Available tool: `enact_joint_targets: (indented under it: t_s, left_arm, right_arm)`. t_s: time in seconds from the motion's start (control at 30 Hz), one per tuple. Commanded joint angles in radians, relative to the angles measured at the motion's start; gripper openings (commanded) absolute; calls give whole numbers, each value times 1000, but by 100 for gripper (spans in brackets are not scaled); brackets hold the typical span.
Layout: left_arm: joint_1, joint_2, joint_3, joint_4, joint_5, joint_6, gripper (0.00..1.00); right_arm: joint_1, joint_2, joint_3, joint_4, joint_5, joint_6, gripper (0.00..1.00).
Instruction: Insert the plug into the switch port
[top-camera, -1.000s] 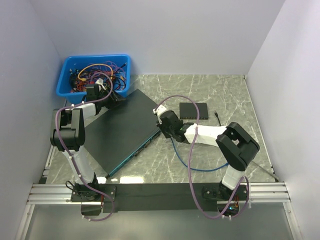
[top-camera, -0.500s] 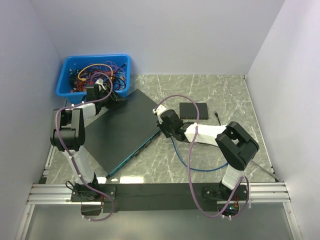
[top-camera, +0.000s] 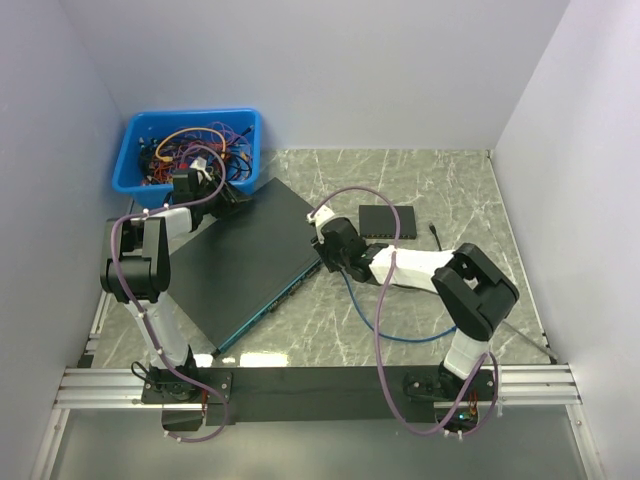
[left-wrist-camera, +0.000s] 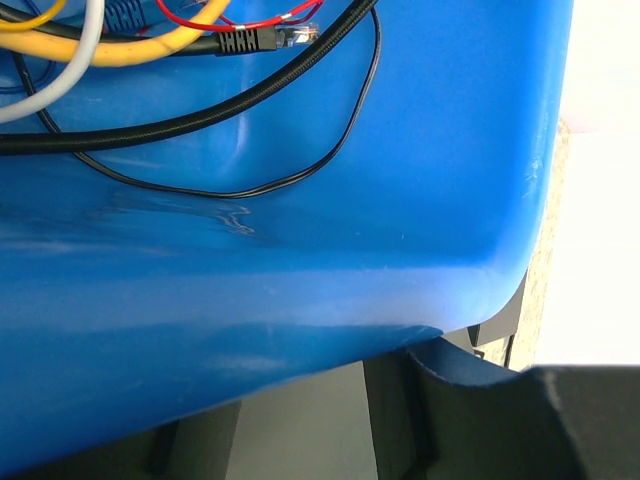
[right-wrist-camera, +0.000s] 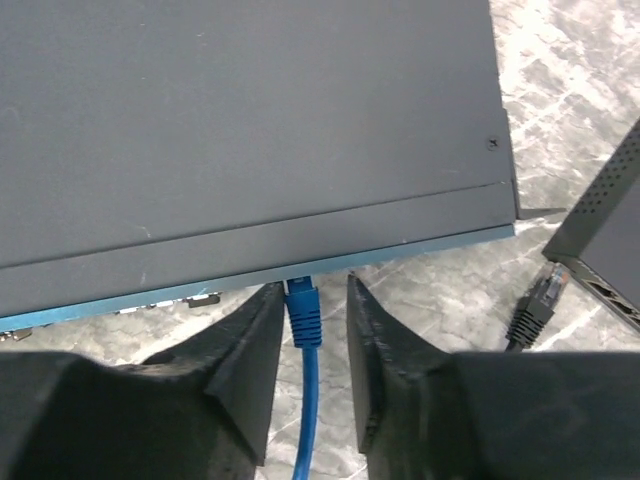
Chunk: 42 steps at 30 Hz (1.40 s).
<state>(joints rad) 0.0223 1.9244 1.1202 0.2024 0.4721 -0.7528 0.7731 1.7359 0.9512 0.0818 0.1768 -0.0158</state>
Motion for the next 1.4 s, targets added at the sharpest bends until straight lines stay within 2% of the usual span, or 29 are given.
enact_joint_targets:
  t_s: [0.0,0.4,0.5,0.67,0.8,0.97,1.17,1.37]
  left_arm:
    - [-16,33,-29,0,-127,155,54]
    - [-16,-1,-51,-3,-170,158,54]
    - [-18,-19,-63,8,-176,155,55]
    - [-16,-82,-109,18,-202,147,59]
    - [-16,-143,-137,11,-222,145,64]
    - [-16,-183,-172,8,-222,144,67]
    - [-16,-214,-191,-3,-205,136,67]
    - [-64,-321,-212,-60,-237,144,67]
  right_arm:
    - [-17,-82,44,302,64,13,40]
    - [-14,-225,-97,266,76,148,45]
    - [-17,-219,-57,225,122,183,46]
    - [-61,-78,125,46,165,238,47]
    - [-133,25,280,-43,93,293,49]
    - [-207,148,371,-112,-32,373,51]
    - [-209,224,403,-158,-111,401,52]
    - [-199,255,359,-131,-238,444,52]
